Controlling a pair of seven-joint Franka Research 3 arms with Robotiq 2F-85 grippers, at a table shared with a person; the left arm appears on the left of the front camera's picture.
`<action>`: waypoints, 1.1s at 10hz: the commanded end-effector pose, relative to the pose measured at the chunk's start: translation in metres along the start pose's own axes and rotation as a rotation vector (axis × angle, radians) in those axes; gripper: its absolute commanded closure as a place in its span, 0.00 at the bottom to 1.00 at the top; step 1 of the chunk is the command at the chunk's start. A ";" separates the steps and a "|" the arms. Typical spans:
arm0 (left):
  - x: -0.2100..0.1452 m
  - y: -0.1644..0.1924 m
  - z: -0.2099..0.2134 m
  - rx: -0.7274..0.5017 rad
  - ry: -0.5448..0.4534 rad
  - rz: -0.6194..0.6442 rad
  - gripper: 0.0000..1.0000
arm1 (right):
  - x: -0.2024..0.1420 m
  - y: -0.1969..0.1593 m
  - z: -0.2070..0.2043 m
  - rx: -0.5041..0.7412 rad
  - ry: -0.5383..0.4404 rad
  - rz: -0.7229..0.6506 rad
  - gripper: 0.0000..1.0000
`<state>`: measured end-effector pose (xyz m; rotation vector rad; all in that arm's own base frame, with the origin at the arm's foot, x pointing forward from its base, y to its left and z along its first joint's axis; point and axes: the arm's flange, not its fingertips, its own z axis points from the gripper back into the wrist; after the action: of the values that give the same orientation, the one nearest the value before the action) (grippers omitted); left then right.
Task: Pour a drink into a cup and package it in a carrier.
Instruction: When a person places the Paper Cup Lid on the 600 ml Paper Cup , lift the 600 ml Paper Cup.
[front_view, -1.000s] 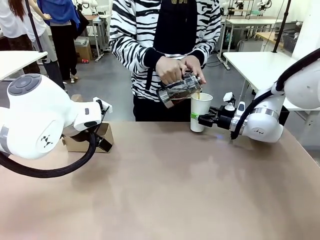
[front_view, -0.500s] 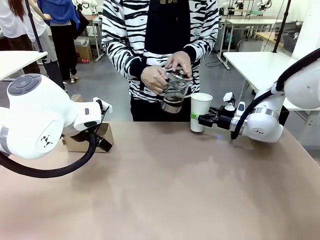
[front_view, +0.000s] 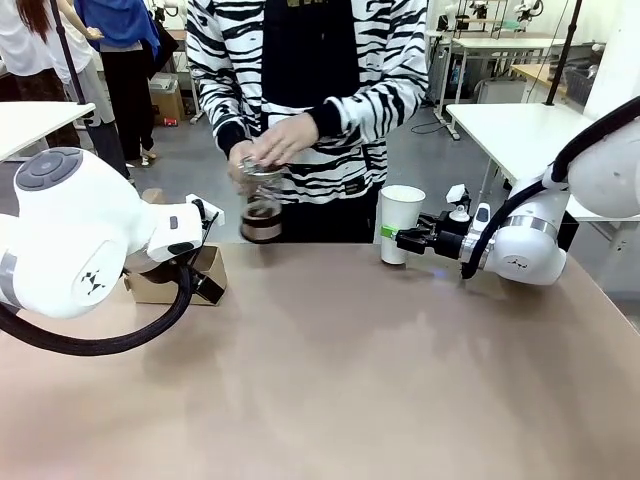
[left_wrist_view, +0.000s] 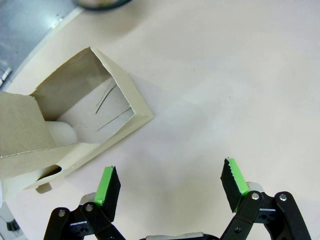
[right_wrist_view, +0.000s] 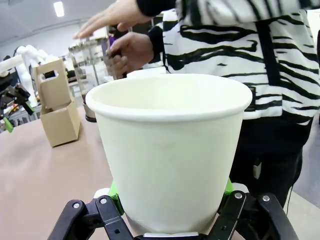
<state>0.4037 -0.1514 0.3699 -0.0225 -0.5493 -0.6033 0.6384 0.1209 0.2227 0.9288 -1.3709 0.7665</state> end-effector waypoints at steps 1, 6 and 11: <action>0.000 0.000 0.001 -0.002 -0.002 0.000 0.00 | 0.005 0.001 0.000 -0.006 0.002 -0.010 0.20; 0.000 0.000 0.001 -0.002 -0.002 0.000 0.00 | 0.005 0.001 0.000 -0.006 0.002 -0.010 0.20; 0.000 0.000 0.001 -0.002 -0.002 0.000 0.00 | 0.005 0.001 0.000 -0.006 0.002 -0.010 0.20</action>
<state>0.4037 -0.1514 0.3699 -0.0225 -0.5493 -0.6033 0.6384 0.1209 0.2227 0.9288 -1.3709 0.7664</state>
